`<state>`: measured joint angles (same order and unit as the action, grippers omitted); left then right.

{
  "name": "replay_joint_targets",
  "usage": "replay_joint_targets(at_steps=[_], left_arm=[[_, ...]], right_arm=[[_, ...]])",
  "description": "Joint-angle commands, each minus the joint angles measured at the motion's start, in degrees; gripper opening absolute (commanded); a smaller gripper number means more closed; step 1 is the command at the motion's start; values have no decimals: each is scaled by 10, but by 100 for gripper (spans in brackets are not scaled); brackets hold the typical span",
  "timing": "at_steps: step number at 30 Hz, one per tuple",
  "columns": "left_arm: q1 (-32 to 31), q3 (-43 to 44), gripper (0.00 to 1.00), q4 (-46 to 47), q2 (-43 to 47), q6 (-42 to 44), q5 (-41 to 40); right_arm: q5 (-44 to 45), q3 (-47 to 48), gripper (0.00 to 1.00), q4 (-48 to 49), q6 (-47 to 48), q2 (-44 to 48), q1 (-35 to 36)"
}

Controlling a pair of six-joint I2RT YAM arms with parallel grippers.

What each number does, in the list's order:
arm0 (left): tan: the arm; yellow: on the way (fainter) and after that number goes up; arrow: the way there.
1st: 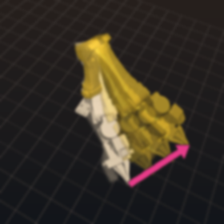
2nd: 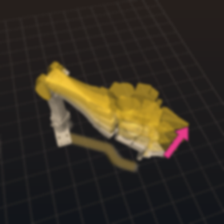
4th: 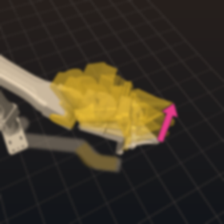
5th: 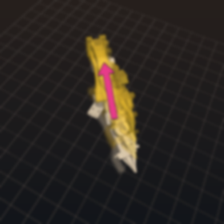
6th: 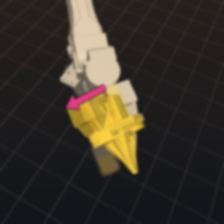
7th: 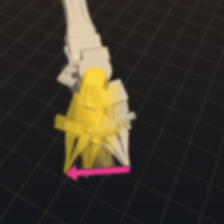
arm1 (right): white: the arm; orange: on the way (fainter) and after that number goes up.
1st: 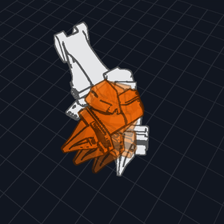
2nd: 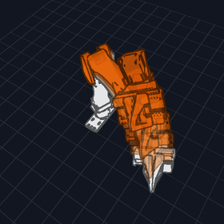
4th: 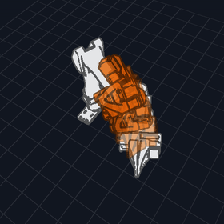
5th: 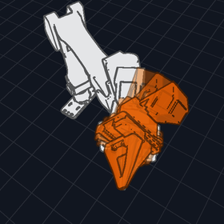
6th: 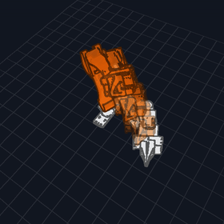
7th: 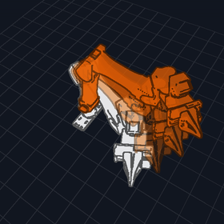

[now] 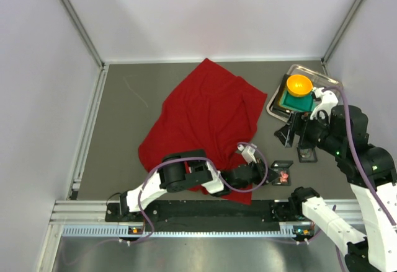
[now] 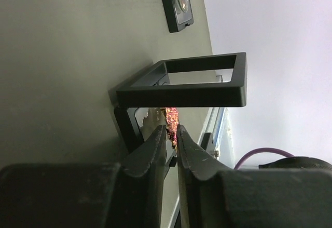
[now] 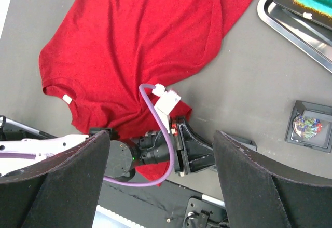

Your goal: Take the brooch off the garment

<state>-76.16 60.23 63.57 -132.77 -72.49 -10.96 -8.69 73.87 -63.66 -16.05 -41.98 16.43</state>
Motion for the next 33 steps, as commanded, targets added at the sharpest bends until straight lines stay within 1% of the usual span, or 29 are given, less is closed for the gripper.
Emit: replay_joint_targets(at_steps=[1, 5, 10, 14, 16, 18, 21, 23, 25, 26, 27, 28, 29, 30, 31, 32, 33], left_arm=[[1, 2, 23, -15, 36, 17, 0], [0, -3, 31, -21, 51, 34, 1], [-2, -5, 34, -51, 72, 45, 2], [-4, -13, 39, -81, 91, 48, -2], [-4, -21, 56, -91, 106, 52, -6], [-4, -26, 59, -113, 125, 62, -11], [-4, -43, 60, -128, 155, 81, -9], [-5, -48, 60, -181, 181, 108, -3], [-5, -61, 61, -201, 225, 128, 11], [-5, -65, 61, -228, 241, 146, 16], [-6, -69, 61, -242, 281, 158, 20], [-7, -68, 60, -265, 304, 176, 36], [-7, -64, 61, -334, 326, 213, 41], [-8, -60, 61, -384, 378, 233, 39], [-10, -57, 61, -426, 405, 274, 24], [-10, -58, 61, -504, 437, 293, 8], [-10, -60, 62, -539, 503, 312, -14]], right_arm=[[-10, -2, 80, 7, 3, 8, -3], [-14, -5, 80, 9, 1, 10, -3], [-18, -8, 80, 9, -3, 11, -3], [-17, -11, 80, 10, -9, 9, -4], [-15, -13, 80, 11, -11, 9, -4], [-13, -16, 80, 11, -12, 10, -3], [-11, -20, 80, 11, -12, 13, -3], [2, -22, 80, 10, -16, 16, -4], [25, -29, 82, 9, -20, 21, -3], [34, -33, 82, 8, -28, 24, -3], [44, -38, 83, 7, -33, 29, -3], [59, -48, 84, 6, -35, 33, -3], [71, -51, 84, 5, -42, 36, -3], [84, -53, 86, -1, -45, 44, -3], [115, -51, 87, -7, -49, 47, -3], [125, -49, 88, -20, -47, 50, -3], [138, -46, 89, -25, -43, 54, -3]])
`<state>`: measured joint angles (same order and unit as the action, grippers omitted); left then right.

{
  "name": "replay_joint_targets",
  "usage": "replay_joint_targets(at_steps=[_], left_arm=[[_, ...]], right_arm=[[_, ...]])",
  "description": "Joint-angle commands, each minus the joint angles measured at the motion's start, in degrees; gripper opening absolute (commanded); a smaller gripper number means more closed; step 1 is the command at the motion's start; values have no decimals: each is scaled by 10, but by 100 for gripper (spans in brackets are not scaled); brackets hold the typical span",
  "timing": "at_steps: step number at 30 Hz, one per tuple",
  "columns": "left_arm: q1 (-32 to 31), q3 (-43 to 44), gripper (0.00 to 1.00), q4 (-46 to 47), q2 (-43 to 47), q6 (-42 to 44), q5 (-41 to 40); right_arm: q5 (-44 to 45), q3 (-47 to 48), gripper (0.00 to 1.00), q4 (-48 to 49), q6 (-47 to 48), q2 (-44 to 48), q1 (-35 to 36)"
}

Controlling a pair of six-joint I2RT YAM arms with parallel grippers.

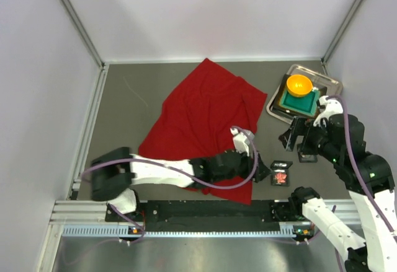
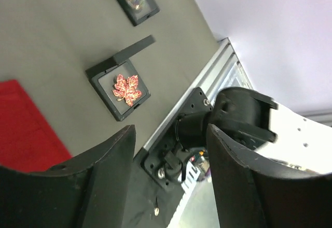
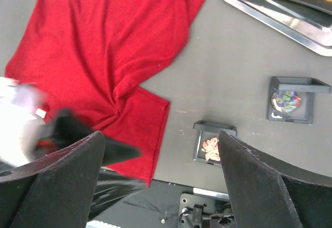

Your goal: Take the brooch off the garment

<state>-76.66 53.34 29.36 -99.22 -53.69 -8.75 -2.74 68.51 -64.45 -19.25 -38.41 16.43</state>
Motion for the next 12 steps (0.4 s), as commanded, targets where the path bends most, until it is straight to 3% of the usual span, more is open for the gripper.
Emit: replay_joint_targets(at_steps=[1, 4, 6, 8, 9, 12], left_arm=[[-4, 11, 63, -230, 202, 160, -55], [-2, 26, 67, -334, 329, 230, -143], [-1, 48, 73, -397, 399, 255, -202], [-1, 90, 81, -425, 431, 290, -246], [-1, 105, 98, -435, 449, 309, -256], [0, 181, 98, -493, 451, 361, -308]], right_arm=[[86, 13, 90, -21, -11, 30, -3], [100, 45, 99, -25, 4, 47, -3], [101, 71, 99, -24, 11, 50, -3], [103, 121, 99, -20, 18, 43, -3], [93, 139, 99, -12, 20, 39, -3], [68, 193, 99, 50, 39, 30, -3]])
